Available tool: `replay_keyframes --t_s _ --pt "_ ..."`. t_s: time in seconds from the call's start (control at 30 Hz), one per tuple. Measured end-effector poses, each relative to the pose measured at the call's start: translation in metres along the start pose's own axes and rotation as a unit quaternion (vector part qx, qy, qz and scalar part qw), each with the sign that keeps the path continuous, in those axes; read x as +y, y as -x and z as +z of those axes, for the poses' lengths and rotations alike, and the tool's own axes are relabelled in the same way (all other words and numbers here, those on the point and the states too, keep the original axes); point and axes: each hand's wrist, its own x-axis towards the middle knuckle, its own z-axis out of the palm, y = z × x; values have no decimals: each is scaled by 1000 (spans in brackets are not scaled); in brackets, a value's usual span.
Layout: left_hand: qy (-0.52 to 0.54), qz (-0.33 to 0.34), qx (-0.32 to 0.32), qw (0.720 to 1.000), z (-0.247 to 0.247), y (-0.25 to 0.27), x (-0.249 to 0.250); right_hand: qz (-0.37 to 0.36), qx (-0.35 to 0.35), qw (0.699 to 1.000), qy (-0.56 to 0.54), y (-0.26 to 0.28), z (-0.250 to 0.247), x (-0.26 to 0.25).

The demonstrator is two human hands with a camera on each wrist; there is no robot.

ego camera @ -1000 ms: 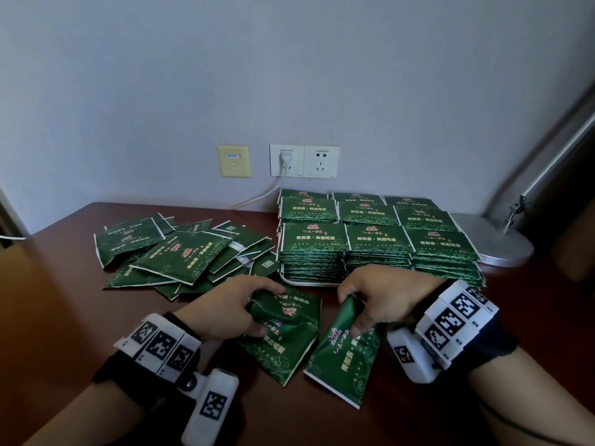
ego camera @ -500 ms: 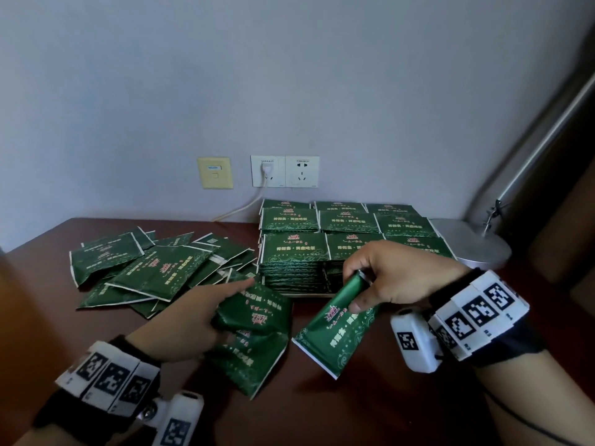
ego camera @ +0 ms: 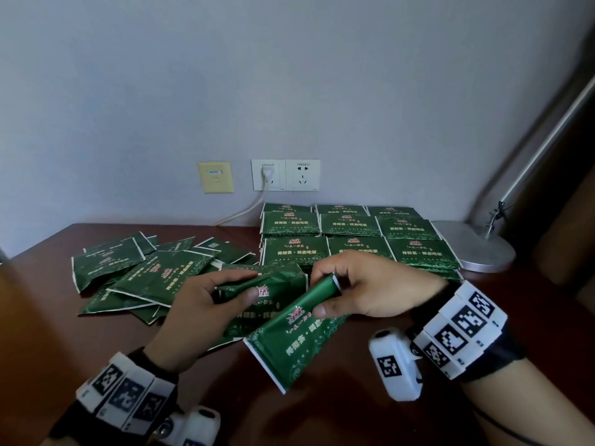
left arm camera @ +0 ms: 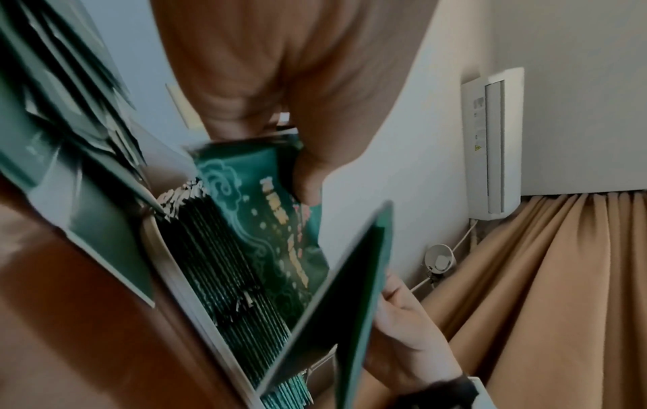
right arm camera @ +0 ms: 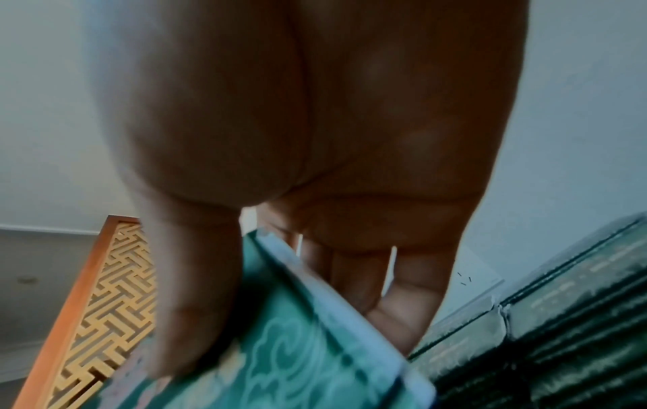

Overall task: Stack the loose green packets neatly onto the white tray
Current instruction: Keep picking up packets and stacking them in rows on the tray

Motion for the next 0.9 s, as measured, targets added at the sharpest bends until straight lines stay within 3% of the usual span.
replay_keyframes --t_s 0.1,0.17,0.23,0.33,0.47,0.6,0.7,0.77,0.9 --pt "73 -51 -54 995 1 0 -4 -14 37 999 -11 -5 5 2" --pt "160 -97 -107 976 0 1 -5 -20 63 998 -17 -8 7 4" --pt "162 -89 -132 974 -2 1 -6 -26 92 995 -34 -10 8 6" --pt "20 -11 -93 995 -4 1 -1 -32 124 991 -40 -11 8 8" --pt "-38 37 -43 998 -10 -1 5 -44 136 989 -47 -8 4 8" --pt "-86 60 -5 994 -13 -9 11 -51 202 975 -76 -5 -3 7" --pt "-74 78 28 994 -6 -26 31 -51 250 960 -115 8 -26 10" --pt "-34 55 47 997 5 -43 48 -39 301 943 -133 22 -46 17" --pt "-2 12 26 1000 44 -90 85 84 395 908 -114 53 -89 57"
